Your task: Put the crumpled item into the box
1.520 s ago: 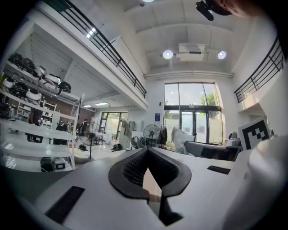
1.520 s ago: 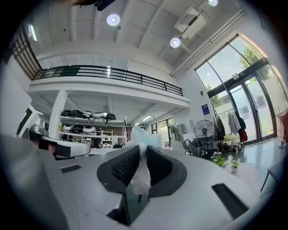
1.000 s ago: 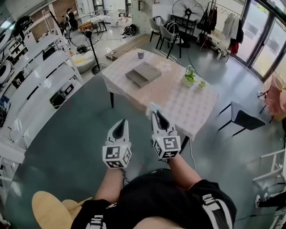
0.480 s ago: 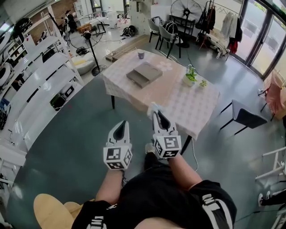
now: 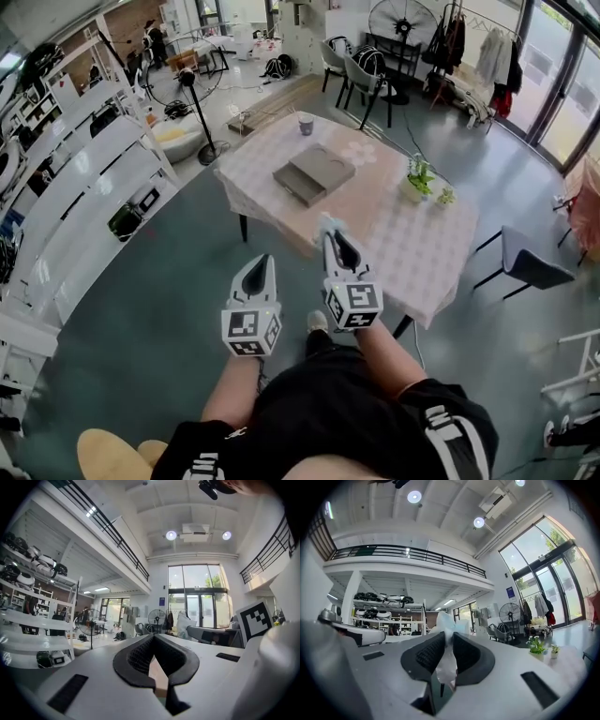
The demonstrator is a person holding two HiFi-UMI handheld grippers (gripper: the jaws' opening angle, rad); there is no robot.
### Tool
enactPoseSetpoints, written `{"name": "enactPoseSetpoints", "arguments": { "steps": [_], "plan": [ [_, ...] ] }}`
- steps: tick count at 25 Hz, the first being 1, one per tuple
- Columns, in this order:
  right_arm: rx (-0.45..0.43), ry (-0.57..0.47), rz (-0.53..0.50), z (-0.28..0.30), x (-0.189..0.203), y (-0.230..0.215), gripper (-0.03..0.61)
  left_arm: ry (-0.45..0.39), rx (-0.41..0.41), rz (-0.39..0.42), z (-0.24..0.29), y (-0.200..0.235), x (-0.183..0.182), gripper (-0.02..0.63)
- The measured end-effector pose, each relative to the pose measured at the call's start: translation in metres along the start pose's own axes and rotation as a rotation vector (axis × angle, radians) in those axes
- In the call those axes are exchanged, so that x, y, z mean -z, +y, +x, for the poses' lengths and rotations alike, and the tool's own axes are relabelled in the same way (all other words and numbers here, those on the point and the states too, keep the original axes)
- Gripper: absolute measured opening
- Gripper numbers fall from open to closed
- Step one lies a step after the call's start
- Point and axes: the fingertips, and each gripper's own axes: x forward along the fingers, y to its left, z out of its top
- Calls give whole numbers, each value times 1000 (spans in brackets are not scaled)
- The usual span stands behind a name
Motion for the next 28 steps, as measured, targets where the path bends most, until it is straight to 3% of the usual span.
{"name": "enactPoseSetpoints", "arguments": {
  "steps": [5, 18, 28],
  "plan": [
    [2, 5, -3, 88, 0, -31, 57, 1, -2, -6, 86, 39, -9, 0],
    [-20, 58, 5, 264, 11, -116, 57, 30, -17, -21, 277, 92, -23, 0],
    [-10, 62, 48, 328, 11, -166, 57, 63, -27, 4, 365, 107, -34, 0]
  ]
}}
